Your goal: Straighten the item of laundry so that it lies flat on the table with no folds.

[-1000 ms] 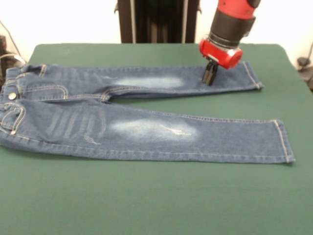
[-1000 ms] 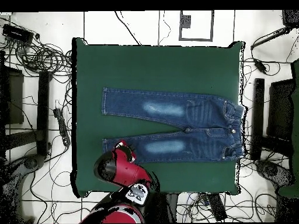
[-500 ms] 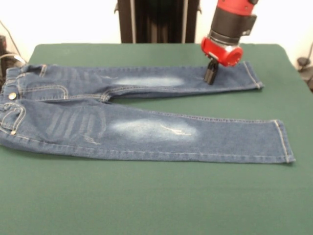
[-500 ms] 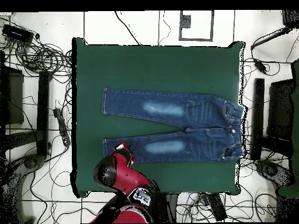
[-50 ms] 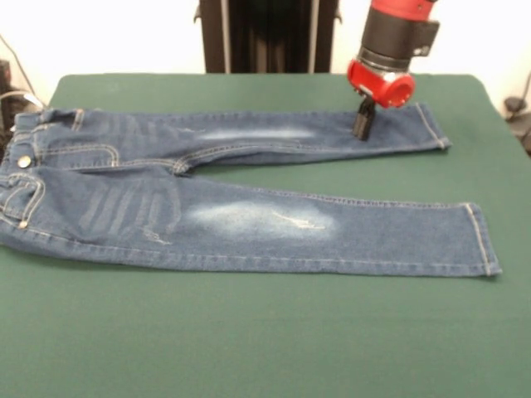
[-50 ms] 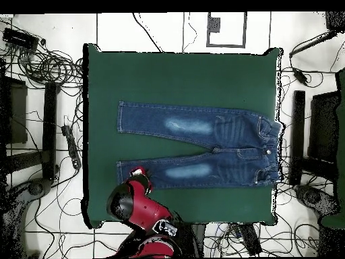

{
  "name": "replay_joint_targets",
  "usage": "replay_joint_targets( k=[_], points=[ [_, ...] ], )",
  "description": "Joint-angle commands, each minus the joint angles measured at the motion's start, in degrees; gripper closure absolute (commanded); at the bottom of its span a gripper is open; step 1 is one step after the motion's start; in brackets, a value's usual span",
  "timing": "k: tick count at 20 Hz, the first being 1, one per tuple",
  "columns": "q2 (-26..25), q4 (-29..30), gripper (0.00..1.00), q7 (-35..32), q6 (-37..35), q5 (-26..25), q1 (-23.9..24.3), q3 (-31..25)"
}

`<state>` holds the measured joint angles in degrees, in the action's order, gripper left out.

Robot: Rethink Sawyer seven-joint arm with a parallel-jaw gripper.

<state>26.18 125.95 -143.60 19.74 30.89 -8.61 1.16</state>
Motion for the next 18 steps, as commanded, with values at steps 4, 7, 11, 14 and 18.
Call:
replay_joint_targets(
  k=[4,7,11,14,18],
  points=[
    [-5.00,5.68,1.00,-24.50,-5.30,3.24,-2.53,-20.33],
    [-4.83,6.00,1.00,-25.91,-4.98,3.64,-2.50,-20.97],
    [-4.40,5.51,1.00,-23.44,-6.58,3.66,-3.21,-19.31],
    [-5.06,5.44,1.00,-21.46,-7.06,1.44,-1.15,-19.21],
    [-5.28,5.13,1.00,-18.65,-6.70,0.60,-1.58,-16.88]
  ],
)
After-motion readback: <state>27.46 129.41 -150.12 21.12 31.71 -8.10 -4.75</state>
